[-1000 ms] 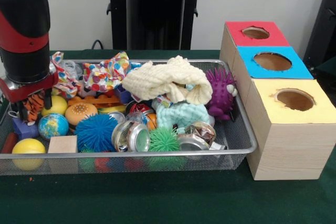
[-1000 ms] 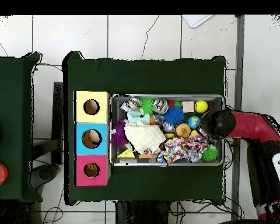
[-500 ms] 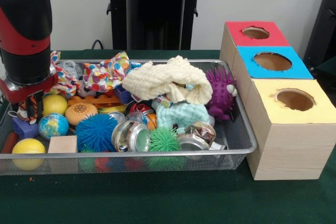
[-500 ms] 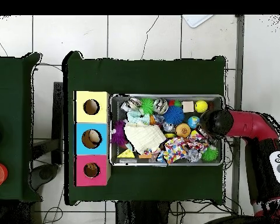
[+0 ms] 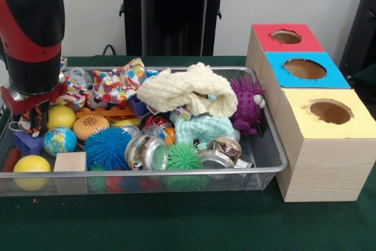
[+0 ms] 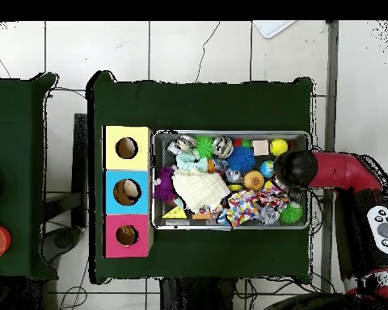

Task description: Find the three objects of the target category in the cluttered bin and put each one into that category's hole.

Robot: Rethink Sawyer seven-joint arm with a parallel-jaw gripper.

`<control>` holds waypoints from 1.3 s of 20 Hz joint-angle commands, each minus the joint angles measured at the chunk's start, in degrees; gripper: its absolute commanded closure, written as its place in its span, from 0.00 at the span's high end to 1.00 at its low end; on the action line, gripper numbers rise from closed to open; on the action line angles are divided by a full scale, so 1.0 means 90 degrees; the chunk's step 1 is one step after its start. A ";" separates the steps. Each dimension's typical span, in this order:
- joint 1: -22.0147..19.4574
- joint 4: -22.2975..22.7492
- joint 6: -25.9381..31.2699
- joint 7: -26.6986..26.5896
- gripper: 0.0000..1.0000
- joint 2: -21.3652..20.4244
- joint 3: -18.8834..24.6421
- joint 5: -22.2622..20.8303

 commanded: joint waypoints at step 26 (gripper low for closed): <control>0.1927 0.5220 -0.1681 0.3463 0.00 -0.3416 -0.1263 0.3847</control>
